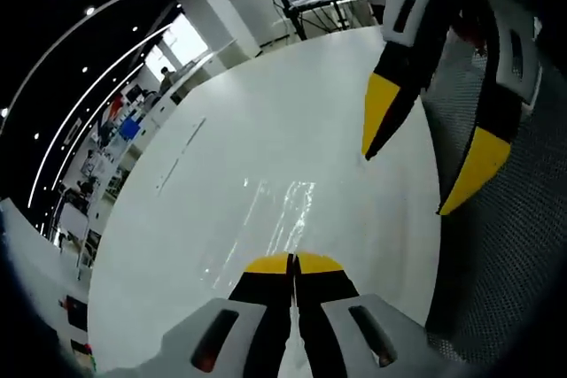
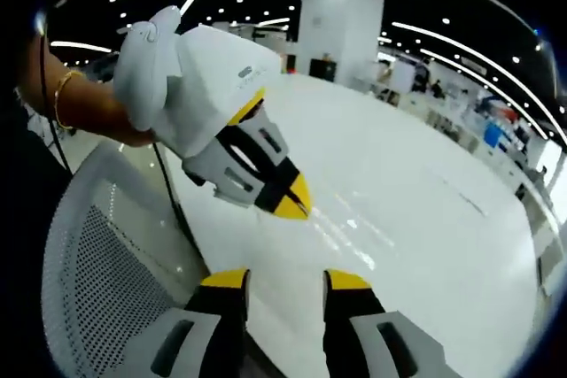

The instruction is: Open the resealable bag by pulling the two sides of the seal apart until the entire bag opening is separated and visibly accessible.

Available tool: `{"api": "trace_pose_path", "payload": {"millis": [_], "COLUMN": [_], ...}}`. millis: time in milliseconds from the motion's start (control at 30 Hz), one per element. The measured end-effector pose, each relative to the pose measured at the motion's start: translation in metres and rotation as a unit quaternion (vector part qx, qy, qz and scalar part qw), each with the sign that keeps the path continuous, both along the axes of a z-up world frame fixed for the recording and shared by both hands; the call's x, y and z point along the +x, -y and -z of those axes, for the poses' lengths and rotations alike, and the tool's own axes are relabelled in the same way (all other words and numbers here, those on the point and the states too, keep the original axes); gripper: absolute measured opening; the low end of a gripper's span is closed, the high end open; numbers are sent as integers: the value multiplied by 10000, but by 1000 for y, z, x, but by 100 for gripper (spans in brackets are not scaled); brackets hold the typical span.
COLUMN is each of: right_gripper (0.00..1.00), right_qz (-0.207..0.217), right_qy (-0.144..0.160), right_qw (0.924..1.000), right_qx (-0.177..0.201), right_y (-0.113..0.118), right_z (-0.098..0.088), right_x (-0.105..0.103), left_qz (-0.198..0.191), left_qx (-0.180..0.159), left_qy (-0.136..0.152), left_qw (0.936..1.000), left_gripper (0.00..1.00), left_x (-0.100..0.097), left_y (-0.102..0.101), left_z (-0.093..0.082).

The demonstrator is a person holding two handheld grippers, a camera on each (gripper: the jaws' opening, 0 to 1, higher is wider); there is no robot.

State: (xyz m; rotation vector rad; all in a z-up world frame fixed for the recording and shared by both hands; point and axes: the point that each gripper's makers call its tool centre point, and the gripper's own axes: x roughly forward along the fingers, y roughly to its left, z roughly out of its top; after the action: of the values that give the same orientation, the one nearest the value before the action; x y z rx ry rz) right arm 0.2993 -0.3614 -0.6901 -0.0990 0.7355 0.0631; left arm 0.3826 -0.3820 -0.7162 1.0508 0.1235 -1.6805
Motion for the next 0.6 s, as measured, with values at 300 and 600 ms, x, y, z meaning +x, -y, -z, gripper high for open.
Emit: {"api": "trace_pose_path", "payload": {"millis": [300, 600], "right_gripper": [35, 43], "right_qz": [654, 1050], "right_qy": [-99, -164], "right_qw": [9977, 9936], "right_qx": [173, 391], "right_y": [37, 56], "right_z": [5, 13], "right_x": [-21, -32], "left_qz": [-73, -103], "left_qx": [125, 201], "left_qy": [-29, -8], "left_qw": [9999, 9997], "left_gripper": [0, 0], "left_x": [14, 28], "left_y": [10, 31], "left_z": [13, 23]}}
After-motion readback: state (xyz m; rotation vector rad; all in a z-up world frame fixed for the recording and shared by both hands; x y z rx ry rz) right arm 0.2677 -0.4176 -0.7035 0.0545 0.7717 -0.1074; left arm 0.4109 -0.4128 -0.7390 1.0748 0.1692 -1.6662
